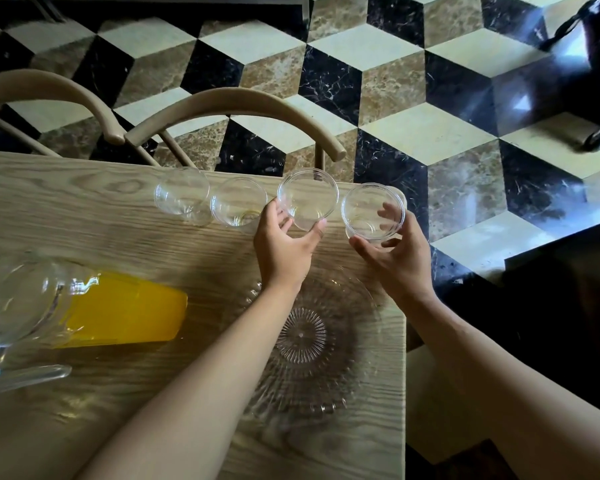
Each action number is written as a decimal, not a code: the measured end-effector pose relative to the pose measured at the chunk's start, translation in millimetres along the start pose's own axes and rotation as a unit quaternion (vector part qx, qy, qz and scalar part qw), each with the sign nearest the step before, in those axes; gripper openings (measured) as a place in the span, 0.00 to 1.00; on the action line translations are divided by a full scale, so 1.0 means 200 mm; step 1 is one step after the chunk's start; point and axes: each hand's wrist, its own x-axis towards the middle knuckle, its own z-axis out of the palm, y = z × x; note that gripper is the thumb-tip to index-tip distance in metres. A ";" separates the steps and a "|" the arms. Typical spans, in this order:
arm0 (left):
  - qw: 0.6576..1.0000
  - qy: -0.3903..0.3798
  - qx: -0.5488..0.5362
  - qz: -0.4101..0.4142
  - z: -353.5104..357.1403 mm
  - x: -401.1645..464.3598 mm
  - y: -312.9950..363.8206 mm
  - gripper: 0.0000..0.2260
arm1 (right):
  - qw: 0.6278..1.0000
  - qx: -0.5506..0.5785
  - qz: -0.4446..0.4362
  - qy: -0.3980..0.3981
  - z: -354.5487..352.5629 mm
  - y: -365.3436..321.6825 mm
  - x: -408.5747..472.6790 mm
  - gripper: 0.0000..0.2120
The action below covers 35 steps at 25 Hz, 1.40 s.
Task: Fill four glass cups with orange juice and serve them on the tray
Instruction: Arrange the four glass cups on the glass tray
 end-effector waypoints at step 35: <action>0.991 -0.118 0.058 -0.023 -0.63 -0.49 -0.22 0.38 | 0.997 -0.060 0.036 -0.033 0.07 -0.07 -0.72 0.39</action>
